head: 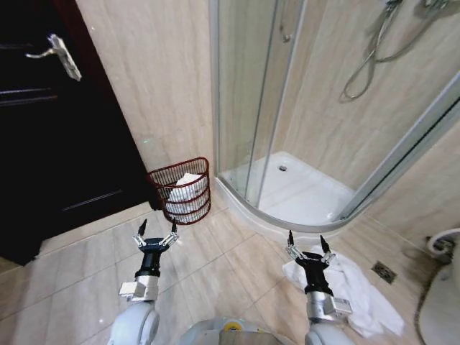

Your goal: Discard the used towel into the hamper.

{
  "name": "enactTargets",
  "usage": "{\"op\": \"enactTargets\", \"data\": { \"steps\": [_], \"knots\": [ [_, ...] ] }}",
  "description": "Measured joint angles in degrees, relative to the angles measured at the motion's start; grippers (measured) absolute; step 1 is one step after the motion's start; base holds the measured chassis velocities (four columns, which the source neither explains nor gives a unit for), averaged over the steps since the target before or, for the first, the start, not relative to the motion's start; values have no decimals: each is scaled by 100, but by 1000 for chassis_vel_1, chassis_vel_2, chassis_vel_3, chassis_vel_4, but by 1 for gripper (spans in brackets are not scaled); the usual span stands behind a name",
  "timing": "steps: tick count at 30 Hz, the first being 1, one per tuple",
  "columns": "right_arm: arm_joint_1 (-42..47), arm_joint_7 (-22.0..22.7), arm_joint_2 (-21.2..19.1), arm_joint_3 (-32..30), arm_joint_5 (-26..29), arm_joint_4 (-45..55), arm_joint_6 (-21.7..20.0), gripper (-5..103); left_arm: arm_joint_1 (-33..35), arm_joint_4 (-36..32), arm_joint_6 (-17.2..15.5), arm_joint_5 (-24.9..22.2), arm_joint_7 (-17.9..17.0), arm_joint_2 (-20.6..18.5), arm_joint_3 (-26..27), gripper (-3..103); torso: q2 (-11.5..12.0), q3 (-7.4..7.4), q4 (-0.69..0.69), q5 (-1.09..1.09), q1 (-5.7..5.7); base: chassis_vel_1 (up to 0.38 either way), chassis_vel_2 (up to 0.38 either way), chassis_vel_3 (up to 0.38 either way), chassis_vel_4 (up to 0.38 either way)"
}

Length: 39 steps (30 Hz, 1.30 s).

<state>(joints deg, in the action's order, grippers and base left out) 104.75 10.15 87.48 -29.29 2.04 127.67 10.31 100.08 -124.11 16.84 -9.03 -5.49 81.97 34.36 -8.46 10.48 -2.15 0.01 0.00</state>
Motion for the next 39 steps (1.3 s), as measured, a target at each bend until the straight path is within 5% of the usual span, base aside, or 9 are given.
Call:
{"op": "enactTargets", "data": {
  "steps": [33,39],
  "knots": [
    [29,72,-35,-58,33,-7,23,100,139,16,170,-17,-2,26,-53,100,0,0,0,0,0,-124,-122,124,121],
    [36,214,-171,-229,444,-250,-368,100,145,19,160,-4,-9,18,-110,100,0,0,0,0,0,-55,-32,38,24]
  ]
}}
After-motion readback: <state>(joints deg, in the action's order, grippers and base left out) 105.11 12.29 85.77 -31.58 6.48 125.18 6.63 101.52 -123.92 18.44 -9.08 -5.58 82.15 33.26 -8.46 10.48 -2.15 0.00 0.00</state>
